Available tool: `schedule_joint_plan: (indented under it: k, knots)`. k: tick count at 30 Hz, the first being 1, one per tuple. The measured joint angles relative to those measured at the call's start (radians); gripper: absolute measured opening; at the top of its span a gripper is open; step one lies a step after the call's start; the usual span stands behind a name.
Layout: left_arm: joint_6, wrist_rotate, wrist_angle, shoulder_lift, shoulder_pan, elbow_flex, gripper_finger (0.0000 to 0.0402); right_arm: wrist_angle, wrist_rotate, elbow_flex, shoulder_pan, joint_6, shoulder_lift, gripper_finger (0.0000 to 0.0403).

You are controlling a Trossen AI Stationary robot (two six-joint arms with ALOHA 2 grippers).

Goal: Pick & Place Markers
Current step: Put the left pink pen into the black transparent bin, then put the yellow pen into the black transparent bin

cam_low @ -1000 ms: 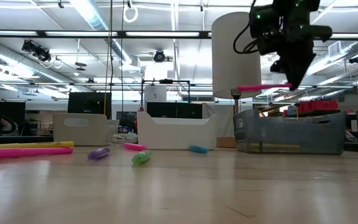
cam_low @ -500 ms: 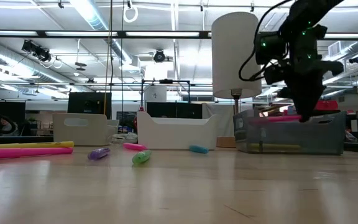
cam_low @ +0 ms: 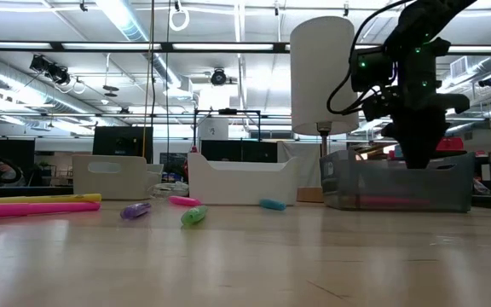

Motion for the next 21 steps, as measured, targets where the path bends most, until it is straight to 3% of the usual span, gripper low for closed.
schedule_joint_plan:
  k: [9,21]
  knots:
    - [-0.011,0.0,0.0,0.0,0.0,0.0,0.0071,-0.008,-0.007,0.001,0.0,0.018,0.0,0.0175]
    - [-0.005,-0.015,-0.002,0.0,0.0,0.0,0.0071,-0.082,-0.15,0.218,0.038,0.132,-0.018,0.0173]
